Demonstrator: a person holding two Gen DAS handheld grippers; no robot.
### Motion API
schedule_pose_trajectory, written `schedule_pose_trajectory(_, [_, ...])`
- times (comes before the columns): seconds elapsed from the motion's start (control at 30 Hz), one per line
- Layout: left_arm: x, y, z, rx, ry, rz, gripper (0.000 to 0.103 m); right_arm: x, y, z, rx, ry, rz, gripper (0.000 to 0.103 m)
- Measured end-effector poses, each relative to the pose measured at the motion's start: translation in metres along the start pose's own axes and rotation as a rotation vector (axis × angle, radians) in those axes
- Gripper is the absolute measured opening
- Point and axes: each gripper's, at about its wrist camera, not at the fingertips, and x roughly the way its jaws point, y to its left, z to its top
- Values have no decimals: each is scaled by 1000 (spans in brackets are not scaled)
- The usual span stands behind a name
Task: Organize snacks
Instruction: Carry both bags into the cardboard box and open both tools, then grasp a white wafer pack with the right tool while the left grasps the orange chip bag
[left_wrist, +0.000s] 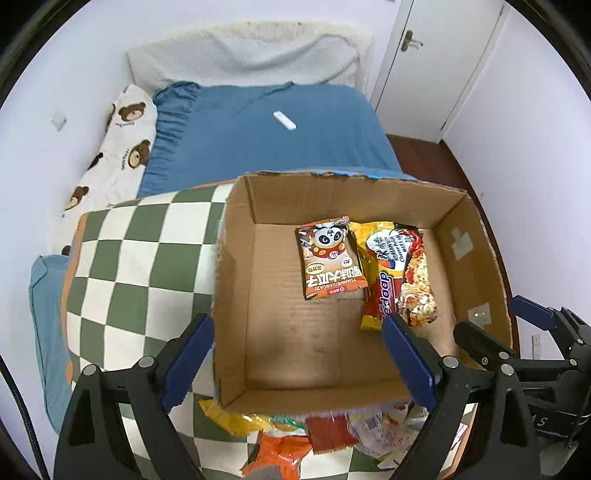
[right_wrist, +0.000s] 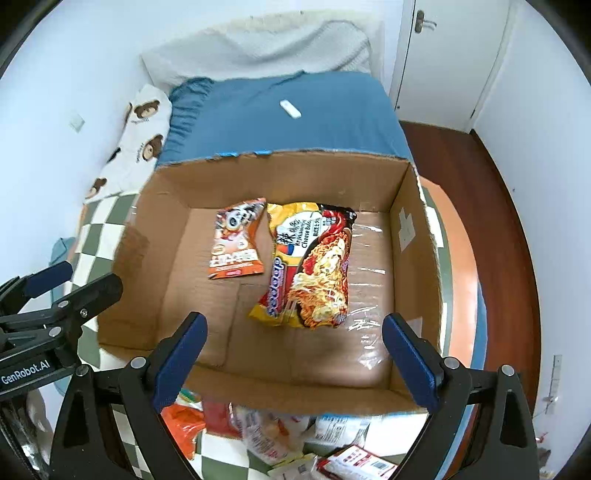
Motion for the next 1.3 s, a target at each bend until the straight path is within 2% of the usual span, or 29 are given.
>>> schedule_pose_trajectory(0.2, [-38, 0, -23, -4, -68, -5, 93, -44, 2, -25, 23, -80, 24, 98])
schedule_pose_trajectory(0.37, [-46, 1, -58, -1, -61, 4, 93, -64, 1, -63, 45, -96, 59, 98])
schedule_pose_trajectory(0.5, [-27, 5, -102, 23, 3, 54, 93, -49, 1, -105, 40, -54, 41, 98])
schedule_pose_trajectory(0.73, [54, 17, -185, 111, 248, 168, 93, 1, -2, -173, 0, 63, -5, 97])
schedule_pose_trajectory(0.9, [93, 18, -213, 139, 332, 195, 93, 37, -18, -217, -51, 183, -35, 97])
schedule_pose_trajectory(0.93, [97, 16, -215, 143, 338, 200, 93, 46, -21, -226, -71, 210, -45, 95])
schedule_pose_trajectory(1.0, [105, 14, -219, 149, 348, 205, 93, 62, -24, -237, -102, 249, -54, 84])
schedule_pose_trajectory(1.07, [112, 11, -221, 155, 353, 205, 93, 80, -27, -249, -123, 293, -75, 64])
schedule_pose_trajectory(1.2, [120, 5, -224, 158, 366, 206, 93, 92, -33, -264, -27, 317, -71, 62])
schedule_pose_trajectory(1.3, [125, 0, -223, 140, 377, 189, 92, 95, -42, -272, 135, 341, 17, 62])
